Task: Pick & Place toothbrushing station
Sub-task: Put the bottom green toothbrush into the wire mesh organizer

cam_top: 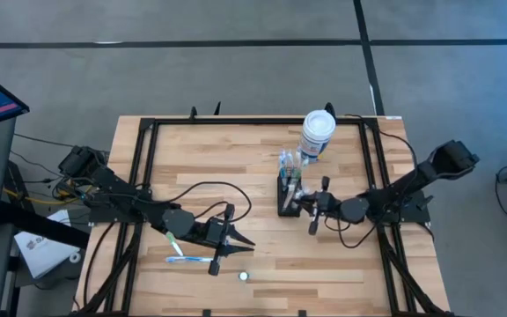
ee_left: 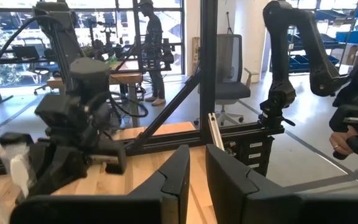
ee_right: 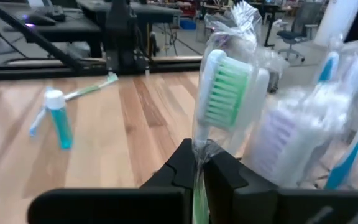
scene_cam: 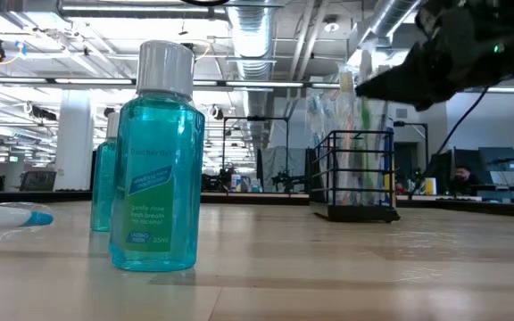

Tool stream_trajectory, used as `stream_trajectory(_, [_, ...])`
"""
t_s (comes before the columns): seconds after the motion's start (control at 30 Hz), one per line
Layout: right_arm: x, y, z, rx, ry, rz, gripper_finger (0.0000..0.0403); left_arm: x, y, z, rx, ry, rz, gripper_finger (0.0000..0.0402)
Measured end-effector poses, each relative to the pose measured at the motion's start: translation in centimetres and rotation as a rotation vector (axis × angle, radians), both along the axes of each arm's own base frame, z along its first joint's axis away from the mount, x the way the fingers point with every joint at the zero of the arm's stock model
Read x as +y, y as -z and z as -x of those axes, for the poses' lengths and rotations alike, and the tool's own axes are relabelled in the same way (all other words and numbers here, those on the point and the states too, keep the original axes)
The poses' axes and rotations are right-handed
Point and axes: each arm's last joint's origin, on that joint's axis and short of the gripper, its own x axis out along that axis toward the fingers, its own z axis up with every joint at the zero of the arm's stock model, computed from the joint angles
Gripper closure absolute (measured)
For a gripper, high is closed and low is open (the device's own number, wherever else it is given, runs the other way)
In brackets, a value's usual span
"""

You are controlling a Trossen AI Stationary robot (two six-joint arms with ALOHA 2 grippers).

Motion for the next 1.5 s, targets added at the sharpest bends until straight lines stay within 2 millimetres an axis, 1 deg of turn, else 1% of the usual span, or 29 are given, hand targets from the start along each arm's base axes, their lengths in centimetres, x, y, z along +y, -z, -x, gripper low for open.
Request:
stream_trajectory(0.2, [-0.2, 1.1, -0.8, 0.008, 0.020, 0.001, 0.0393, 0.0, 0.0, 0.0, 0.004, 0.000, -0.002, 0.0355])
stream_trajectory(0.5, [-0.2, 1.5, -0.9, 0.020, 0.021, -0.016, 0.0369, 0.0, 0.1, 0.0, 0.006, 0.000, -0.003, 0.0355])
stream_trajectory(0.63, [-0.2, 1.4, -0.8, 0.016, 0.018, -0.018, 0.0367, 0.0, 0.1, 0.0, 0.007, 0.000, -0.004, 0.0355])
stream_trajectory(0.97, [0.1, 0.3, -0.4, -0.013, -0.025, -0.007, 0.0365, 0.0, 0.1, 0.0, 0.010, 0.000, -0.005, 0.0355])
stream_trajectory(1.13, [0.1, 0.3, -0.3, -0.004, -0.026, -0.001, 0.0363, 0.0, 0.1, 0.0, 0.011, 0.000, -0.006, 0.0355])
stream_trajectory(1.23, [0.1, 0.6, -0.3, 0.018, -0.027, 0.008, 0.0346, 0.0, 0.1, 0.0, 0.011, 0.000, -0.006, 0.0355])
stream_trajectory(1.5, [0.1, 0.2, -0.2, 0.003, -0.024, 0.004, 0.0273, 0.0, 0.1, 0.0, 0.012, 0.000, -0.006, 0.0355])
